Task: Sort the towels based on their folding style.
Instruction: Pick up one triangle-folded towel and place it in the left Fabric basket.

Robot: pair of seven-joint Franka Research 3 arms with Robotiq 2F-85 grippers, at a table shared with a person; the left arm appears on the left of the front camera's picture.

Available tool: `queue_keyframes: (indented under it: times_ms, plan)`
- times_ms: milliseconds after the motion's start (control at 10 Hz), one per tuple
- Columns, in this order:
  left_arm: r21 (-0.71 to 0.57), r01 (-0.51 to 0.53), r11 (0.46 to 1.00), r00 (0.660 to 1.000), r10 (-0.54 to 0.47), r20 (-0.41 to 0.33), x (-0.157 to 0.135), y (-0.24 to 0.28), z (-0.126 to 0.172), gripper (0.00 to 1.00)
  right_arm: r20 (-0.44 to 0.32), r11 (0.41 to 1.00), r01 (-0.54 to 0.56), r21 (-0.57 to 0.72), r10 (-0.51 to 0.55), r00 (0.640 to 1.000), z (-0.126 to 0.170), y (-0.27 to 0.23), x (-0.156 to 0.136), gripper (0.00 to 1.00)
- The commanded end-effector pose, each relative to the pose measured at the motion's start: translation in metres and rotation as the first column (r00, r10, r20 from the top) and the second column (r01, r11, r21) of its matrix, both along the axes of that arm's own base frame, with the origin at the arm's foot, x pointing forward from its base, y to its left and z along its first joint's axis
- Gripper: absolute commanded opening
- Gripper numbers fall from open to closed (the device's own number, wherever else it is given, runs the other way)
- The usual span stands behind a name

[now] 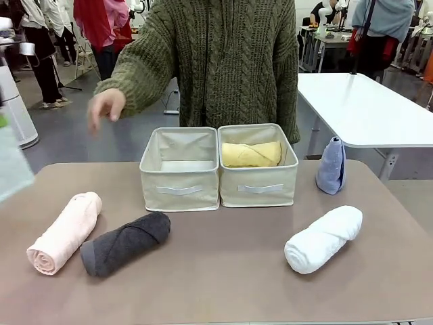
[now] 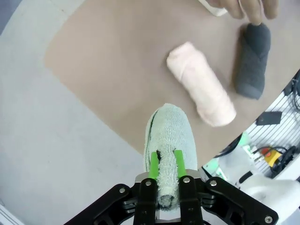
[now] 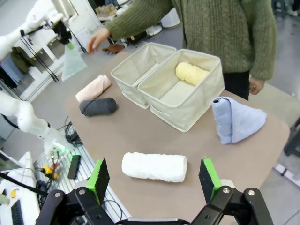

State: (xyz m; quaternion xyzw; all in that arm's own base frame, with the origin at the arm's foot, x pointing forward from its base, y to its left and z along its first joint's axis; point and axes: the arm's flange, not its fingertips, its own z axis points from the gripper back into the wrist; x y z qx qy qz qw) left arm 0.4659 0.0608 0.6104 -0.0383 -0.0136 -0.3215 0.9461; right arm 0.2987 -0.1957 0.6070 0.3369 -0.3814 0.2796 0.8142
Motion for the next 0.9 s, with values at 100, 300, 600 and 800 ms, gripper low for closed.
queue_keyframes:
  times_ms: [100,300,600,800]
  plan:
    - [-0.068,-0.216,0.974,0.958,0.224,0.177,-0.081,0.104,0.015,0.00,0.014,1.000,-0.007,0.006,0.007,1.000,-0.001,0.000,0.000,1.00]
    - [-0.138,-0.297,0.945,0.927,0.320,0.194,-0.098,0.131,0.012,0.00,0.014,1.000,-0.007,0.006,0.007,1.000,-0.001,0.000,0.000,1.00]
    - [-0.154,-0.378,0.913,0.899,0.402,0.174,-0.082,0.137,0.012,0.00,0.014,1.000,-0.007,0.006,0.007,1.000,-0.001,0.000,0.000,1.00]
    - [-0.138,-0.307,0.942,0.929,0.328,0.174,-0.105,0.154,0.019,0.00,0.014,1.000,-0.007,0.006,0.007,1.000,-0.001,0.000,0.000,1.00]
